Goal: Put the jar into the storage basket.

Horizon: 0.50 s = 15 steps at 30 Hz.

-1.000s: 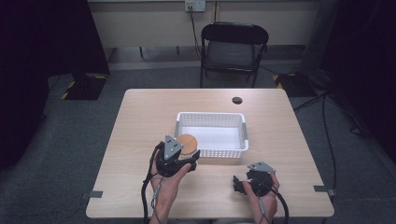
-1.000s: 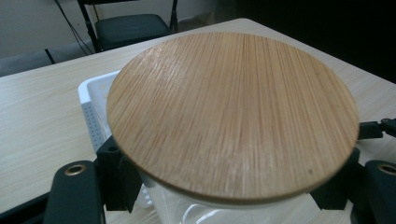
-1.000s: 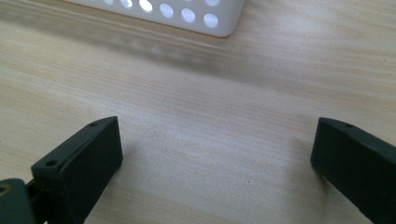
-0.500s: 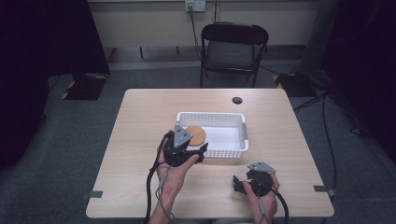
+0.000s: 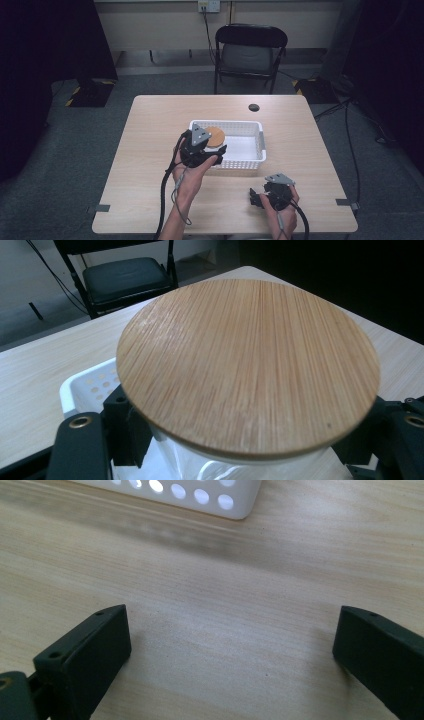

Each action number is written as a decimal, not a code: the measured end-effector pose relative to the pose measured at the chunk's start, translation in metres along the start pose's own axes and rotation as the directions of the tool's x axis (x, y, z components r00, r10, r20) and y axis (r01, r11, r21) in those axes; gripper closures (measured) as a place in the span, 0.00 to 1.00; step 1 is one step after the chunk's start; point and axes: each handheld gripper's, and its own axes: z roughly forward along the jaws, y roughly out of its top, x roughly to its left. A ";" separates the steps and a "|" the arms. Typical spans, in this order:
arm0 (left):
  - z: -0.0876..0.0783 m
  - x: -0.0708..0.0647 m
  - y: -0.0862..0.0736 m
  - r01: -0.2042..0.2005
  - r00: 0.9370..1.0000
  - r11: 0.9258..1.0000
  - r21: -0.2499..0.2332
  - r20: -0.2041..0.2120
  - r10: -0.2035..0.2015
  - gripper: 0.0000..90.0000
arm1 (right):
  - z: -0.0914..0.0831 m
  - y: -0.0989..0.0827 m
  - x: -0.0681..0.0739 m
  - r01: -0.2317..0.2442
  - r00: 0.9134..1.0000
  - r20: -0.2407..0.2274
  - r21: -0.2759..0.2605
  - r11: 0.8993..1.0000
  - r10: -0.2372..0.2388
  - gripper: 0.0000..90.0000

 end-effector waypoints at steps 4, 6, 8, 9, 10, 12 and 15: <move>0.005 0.003 0.005 0.000 1.000 1.000 -0.018 0.003 0.000 0.30 | 0.000 0.000 0.000 0.000 1.000 0.000 0.000 1.000 0.000 0.01; 0.007 0.005 0.007 0.003 1.000 1.000 -0.020 -0.002 -0.003 0.30 | 0.000 0.000 0.000 0.000 1.000 0.000 0.001 1.000 0.000 0.01; 0.009 0.007 0.009 0.004 1.000 1.000 -0.018 -0.006 -0.004 0.30 | 0.000 0.000 0.000 0.000 1.000 0.000 0.000 1.000 0.000 0.01; 0.010 0.007 0.010 0.003 1.000 1.000 -0.020 -0.004 -0.003 0.30 | 0.000 0.000 0.000 0.000 1.000 0.000 0.000 1.000 0.000 0.01; 0.011 0.008 0.011 0.004 1.000 1.000 -0.020 -0.003 -0.004 0.30 | 0.000 0.000 0.000 0.000 1.000 0.000 0.000 1.000 0.000 0.01; 0.013 0.008 0.012 0.004 1.000 1.000 -0.024 -0.005 -0.004 0.30 | 0.000 0.000 0.000 0.000 1.000 0.000 0.000 1.000 0.000 0.01; 0.018 0.008 0.015 0.007 1.000 1.000 -0.021 0.002 -0.007 0.30 | 0.000 0.000 0.000 0.000 1.000 0.000 0.000 1.000 0.000 0.01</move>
